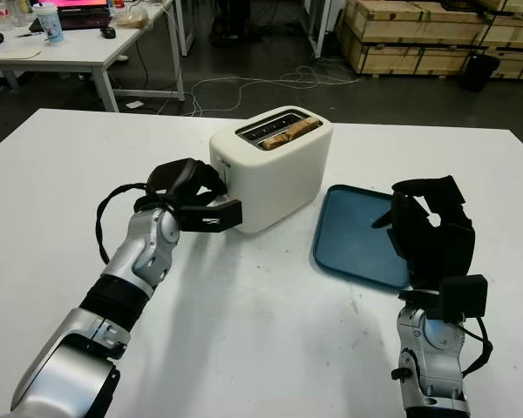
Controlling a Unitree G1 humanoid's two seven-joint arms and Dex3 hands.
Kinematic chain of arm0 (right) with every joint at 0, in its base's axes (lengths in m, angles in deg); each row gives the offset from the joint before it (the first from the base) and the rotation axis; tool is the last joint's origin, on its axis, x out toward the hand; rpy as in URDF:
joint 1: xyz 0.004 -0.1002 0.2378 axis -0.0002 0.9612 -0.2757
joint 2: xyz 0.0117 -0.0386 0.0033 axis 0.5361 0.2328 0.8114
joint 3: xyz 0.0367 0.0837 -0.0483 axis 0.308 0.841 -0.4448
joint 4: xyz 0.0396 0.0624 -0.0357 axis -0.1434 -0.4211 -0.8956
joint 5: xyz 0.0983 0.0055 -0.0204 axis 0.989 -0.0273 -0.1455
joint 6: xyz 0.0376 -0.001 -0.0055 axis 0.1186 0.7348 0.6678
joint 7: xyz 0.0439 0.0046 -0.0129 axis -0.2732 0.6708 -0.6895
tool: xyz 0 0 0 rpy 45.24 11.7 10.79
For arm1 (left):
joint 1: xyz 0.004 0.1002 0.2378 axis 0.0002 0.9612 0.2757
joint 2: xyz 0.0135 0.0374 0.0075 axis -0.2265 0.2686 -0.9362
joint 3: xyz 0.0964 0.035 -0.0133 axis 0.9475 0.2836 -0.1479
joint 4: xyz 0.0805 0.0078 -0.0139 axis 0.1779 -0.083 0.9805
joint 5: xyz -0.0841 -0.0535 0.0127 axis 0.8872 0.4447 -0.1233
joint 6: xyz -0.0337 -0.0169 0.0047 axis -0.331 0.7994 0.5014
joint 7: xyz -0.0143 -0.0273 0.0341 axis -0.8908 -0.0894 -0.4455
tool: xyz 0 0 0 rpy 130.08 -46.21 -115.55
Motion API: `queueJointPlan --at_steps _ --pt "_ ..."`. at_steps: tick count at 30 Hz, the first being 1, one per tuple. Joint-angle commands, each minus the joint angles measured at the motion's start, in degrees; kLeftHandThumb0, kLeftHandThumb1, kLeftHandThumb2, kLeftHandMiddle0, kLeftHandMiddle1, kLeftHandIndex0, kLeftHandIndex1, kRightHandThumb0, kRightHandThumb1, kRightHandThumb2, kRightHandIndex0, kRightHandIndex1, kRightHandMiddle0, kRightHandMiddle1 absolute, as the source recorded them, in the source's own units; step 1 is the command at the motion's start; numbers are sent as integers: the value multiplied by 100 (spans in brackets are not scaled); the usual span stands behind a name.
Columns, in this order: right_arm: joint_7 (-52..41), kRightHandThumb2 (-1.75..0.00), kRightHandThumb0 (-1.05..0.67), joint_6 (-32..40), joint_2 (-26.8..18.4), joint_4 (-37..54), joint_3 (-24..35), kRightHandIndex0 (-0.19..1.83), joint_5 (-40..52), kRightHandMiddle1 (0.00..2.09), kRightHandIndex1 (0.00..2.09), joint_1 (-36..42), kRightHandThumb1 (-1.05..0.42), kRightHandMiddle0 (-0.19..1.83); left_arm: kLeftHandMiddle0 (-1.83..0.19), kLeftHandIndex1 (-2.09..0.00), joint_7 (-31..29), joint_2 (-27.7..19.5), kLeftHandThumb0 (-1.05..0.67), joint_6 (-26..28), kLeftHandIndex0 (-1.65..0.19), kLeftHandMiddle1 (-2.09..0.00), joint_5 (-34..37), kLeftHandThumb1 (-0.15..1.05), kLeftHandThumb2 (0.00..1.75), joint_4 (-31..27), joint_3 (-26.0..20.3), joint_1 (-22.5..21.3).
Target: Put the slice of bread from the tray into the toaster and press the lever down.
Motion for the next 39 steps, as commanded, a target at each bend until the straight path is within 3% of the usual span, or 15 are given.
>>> queueJointPlan --at_steps 1,7,11,13,14,16,19,22,23,26,28,32,35,39 --pt "-59 -34 -43 26 -52 36 -46 74 -1 168 175 -169 -92 53 -68 -4 -1071 635 -22 -54 -78 -49 49 92 51 335 995 704" --pt "-20 -34 -44 45 -19 147 -94 74 -35 169 175 -159 -92 53 -56 -2 -1265 358 -21 83 -74 -55 345 92 56 -641 840 957" --pt "1 -34 -45 43 -17 159 -116 74 -38 169 175 -159 -92 54 -52 -1 -1177 68 -20 -270 -72 -56 746 92 55 -1468 547 1261" --pt "-5 -34 -45 27 -21 147 -124 74 -38 169 175 -161 -92 54 -65 -2 -801 -89 -22 -626 -74 -63 943 92 51 -1843 294 1452" --pt "-4 -34 -44 34 -19 145 -127 74 -38 169 175 -162 -92 54 -70 -2 -560 -128 -22 -857 -76 -79 1067 92 49 -1979 127 1551" --pt "-13 -34 -45 37 -4 127 -134 73 -6 169 175 -169 -92 53 -79 -4 72 -107 -25 -1349 -81 -151 1297 92 49 -2202 -298 1754" --pt "-43 -33 -46 80 3 98 -154 74 43 170 175 -176 -92 53 -85 -9 838 6 -29 -1959 -90 -172 1643 92 43 -2334 -854 1922" --pt "-12 -33 -47 286 -51 -25 -167 76 -66 169 175 -246 -92 52 -84 -18 1242 80 -32 -2419 -103 -174 2028 92 42 -2352 -1385 1929" --pt "0 -33 -47 330 -73 -138 -160 76 -103 167 175 -305 -92 53 -83 -33 1282 84 -33 -2474 -99 -174 2107 92 45 -2362 -1518 1917" --pt "-141 -32 -49 372 -144 -715 -98 77 26 160 175 -592 -92 56 -74 -113 1334 42 -34 -2644 -61 -175 2274 92 45 -2343 -1900 1835" --pt "-168 -31 -51 386 -175 -955 -76 78 33 157 175 -741 -92 57 -71 -126 1313 73 -36 -2727 -54 -175 2424 92 44 -2342 -2113 1802" --pt "-77 -32 -52 321 -205 -1197 -36 82 -45 151 175 -973 -92 61 -59 -133 1152 293 -38 -2837 -50 -175 3032 92 39 -2466 -2465 1901" --pt "92 -32 -50 205 -240 -1341 2 80 -189 146 175 -1138 -92 64 -55 -115 1064 393 -38 -2798 -57 -167 3220 92 33 -2633 -2592 2123" --pt "315 -31 -50 -17 -341 -1648 88 80 -407 128 163 -1412 -92 72 -60 -88 997 503 -40 -2761 -66 -142 3341 92 29 -2928 -2692 2480"
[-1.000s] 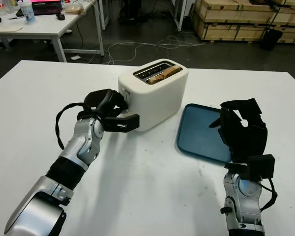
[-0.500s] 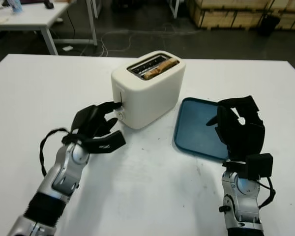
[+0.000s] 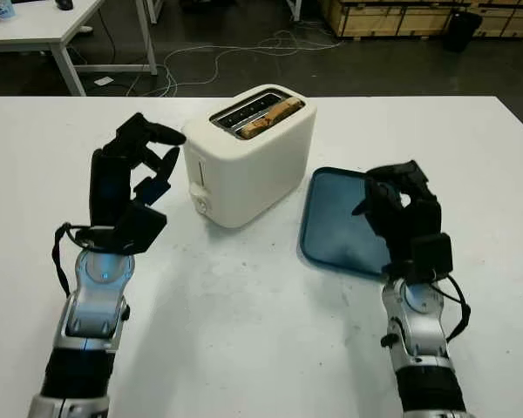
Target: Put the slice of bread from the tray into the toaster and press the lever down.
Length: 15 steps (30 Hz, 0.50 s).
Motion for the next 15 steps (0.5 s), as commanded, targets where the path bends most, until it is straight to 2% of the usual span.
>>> queueJointPlan --at_steps 1,5,9,12,15 --pt "93 -31 -49 -235 -111 -194 74 80 -75 124 159 -215 -92 73 -61 -87 -10 104 -40 -28 -67 -140 85 92 28 -205 -88 240" --pt "113 -27 -50 -192 -204 -246 169 80 -10 99 145 -396 -92 80 -62 -94 208 407 -42 -89 -68 -150 -4 92 29 -355 -129 607" --pt "135 -23 -50 -88 -247 -181 218 86 -21 67 128 -466 -92 95 -62 -117 438 703 -45 -88 -63 -164 -133 92 33 -313 -79 829" --pt "172 -21 -49 -79 -242 -176 215 87 -60 58 124 -483 -92 100 -62 -123 485 913 -45 -105 -61 -168 -118 92 34 -199 29 891" --pt "238 -21 -49 -83 -237 -154 180 89 -158 52 121 -462 -92 104 -62 -139 537 1021 -46 -223 -54 -174 -194 92 37 -6 116 812"
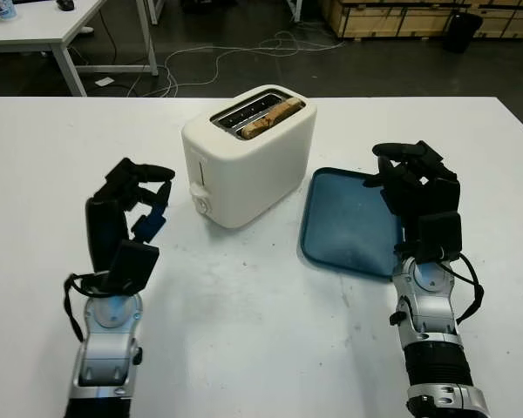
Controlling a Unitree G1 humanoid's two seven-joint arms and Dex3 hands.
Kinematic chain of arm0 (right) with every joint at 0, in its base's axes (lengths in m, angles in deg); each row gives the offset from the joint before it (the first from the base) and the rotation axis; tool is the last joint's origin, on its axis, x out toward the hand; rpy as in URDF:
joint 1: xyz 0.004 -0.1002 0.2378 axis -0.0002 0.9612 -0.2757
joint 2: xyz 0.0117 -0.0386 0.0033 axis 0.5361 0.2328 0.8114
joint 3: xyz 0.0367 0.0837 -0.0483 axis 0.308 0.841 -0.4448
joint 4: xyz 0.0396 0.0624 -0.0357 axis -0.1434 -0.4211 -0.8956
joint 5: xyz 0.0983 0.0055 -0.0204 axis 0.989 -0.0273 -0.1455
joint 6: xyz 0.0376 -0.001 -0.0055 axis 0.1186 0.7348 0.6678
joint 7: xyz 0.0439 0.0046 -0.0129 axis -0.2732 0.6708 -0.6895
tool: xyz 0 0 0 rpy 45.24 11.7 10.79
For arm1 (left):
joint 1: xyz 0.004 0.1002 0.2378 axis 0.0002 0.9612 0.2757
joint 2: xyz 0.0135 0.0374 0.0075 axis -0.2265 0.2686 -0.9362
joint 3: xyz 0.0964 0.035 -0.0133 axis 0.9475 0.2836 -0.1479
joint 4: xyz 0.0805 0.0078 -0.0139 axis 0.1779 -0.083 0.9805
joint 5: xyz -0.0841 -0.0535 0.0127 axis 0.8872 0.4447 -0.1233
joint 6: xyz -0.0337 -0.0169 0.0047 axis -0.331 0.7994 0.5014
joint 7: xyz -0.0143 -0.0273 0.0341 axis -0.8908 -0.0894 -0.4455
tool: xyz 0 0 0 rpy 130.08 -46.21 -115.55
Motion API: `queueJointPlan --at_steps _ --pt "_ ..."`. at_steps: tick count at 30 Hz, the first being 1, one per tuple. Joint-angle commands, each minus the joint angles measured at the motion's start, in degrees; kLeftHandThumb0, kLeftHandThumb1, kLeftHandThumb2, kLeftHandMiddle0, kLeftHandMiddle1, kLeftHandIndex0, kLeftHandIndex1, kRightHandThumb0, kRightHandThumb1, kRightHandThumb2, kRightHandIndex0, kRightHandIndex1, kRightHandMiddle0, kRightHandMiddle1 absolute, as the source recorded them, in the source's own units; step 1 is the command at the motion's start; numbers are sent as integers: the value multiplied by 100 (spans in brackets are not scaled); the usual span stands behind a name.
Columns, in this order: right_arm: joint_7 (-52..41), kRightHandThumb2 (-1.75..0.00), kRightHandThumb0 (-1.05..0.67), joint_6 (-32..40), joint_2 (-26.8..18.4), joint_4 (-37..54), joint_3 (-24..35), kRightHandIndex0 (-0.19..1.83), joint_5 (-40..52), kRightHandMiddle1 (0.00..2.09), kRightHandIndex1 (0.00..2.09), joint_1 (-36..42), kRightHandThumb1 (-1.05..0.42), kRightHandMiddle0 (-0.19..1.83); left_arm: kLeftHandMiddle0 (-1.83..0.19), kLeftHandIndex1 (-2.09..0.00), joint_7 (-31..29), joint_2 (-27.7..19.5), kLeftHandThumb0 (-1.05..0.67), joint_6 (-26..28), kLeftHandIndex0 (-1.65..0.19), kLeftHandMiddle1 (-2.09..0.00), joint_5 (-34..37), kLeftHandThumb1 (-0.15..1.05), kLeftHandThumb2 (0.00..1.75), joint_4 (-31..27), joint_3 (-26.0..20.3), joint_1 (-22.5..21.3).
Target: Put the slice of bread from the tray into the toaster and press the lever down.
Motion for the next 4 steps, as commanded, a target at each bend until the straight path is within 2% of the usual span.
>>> queueJointPlan --at_steps 1,4 --pt "74 -21 -49 -32 -30 39 -33 89 -92 51 121 -48 -92 104 -63 -143 43 34 -47 -162 -53 -174 -92 92 38 105 54 -98" --pt "80 -21 -51 -74 -8 40 -57 89 -91 49 120 -1 -92 106 -67 -152 7 55 -48 -158 -51 -175 -107 92 40 142 116 -218"
